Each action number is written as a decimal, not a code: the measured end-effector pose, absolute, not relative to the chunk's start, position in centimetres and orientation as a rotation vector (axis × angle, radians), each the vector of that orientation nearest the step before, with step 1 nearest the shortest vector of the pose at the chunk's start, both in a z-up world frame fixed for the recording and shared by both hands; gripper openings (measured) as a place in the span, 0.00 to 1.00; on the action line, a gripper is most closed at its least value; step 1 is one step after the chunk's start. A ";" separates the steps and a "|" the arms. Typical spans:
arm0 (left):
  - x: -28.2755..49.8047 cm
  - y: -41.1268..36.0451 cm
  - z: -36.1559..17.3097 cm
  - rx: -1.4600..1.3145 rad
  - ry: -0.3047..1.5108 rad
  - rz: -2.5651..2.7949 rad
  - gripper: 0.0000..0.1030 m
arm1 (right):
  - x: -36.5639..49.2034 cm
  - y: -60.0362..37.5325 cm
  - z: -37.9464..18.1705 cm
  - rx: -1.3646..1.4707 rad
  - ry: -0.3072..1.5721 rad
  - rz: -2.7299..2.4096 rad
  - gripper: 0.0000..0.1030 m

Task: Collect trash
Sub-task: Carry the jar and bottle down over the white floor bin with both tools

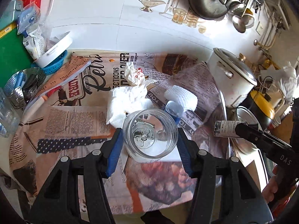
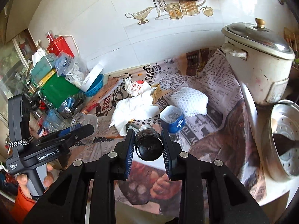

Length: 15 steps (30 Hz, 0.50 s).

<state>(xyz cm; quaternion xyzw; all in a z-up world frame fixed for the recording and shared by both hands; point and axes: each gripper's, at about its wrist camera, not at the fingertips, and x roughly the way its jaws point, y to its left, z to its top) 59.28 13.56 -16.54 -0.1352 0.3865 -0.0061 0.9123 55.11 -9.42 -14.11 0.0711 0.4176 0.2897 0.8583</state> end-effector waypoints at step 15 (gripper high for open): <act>44.0 14.9 -21.1 -0.224 0.910 -0.164 0.54 | 39.5 -6.8 -15.3 0.225 0.905 0.436 0.25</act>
